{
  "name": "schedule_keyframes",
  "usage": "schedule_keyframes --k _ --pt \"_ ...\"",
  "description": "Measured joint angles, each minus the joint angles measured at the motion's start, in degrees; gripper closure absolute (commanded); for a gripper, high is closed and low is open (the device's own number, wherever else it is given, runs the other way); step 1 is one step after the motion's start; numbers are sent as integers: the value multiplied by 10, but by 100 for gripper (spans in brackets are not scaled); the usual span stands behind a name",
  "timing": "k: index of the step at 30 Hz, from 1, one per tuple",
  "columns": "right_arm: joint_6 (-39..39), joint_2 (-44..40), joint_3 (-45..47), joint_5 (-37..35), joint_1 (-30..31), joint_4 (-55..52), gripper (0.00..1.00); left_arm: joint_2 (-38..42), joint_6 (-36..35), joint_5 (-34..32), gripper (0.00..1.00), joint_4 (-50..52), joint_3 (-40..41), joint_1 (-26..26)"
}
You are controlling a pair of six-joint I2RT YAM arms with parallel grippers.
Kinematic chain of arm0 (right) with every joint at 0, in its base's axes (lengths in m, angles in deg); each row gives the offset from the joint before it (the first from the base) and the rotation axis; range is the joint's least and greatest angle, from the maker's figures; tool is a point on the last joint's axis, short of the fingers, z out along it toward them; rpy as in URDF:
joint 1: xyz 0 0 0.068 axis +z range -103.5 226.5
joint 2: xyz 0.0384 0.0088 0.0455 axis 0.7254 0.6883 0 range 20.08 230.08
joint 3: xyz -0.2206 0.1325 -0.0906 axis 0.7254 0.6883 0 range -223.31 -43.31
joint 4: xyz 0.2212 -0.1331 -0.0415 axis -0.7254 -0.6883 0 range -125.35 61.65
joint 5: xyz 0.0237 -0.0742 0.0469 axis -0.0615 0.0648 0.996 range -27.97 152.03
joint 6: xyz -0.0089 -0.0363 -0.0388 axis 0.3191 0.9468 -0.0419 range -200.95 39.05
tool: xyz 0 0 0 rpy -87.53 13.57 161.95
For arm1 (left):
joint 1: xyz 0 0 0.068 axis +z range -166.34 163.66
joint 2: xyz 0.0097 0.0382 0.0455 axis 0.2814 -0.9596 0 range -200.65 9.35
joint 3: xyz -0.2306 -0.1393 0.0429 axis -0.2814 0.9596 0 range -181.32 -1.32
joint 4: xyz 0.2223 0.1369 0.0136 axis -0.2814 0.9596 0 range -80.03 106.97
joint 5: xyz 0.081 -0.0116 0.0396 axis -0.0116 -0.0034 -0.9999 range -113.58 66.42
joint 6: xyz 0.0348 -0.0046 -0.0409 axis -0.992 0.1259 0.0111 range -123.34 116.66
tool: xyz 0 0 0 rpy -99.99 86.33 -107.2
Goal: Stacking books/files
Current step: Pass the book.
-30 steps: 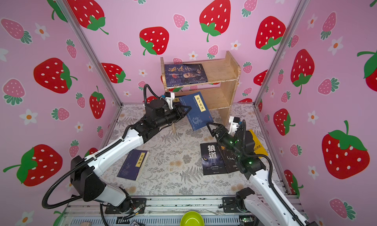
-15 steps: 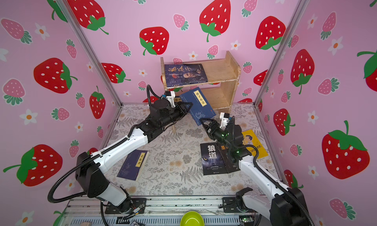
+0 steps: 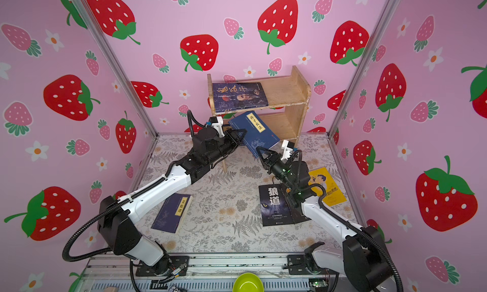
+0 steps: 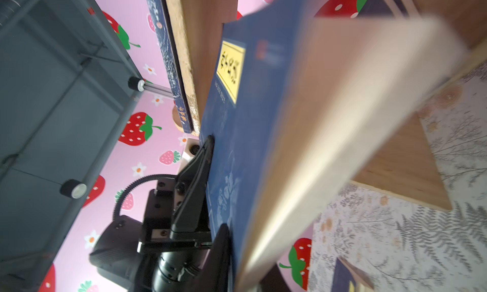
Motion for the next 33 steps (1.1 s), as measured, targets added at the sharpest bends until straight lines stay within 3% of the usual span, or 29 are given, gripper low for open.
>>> schedule_keyframes --k 7,13,20,26,33 --pt "-12 1 0 29 -43 -8 90 0 4 58 50 2 3 13" --pt "-10 -2 -16 130 -116 -90 90 21 -16 117 32 30 30 51" --pt "14 -21 -40 263 -177 -157 90 37 -43 225 31 72 30 102" --pt "49 -19 -84 356 -192 -208 89 27 -71 296 34 116 5 109" --pt "87 -9 -114 408 -195 -264 89 21 -79 338 53 113 -3 108"
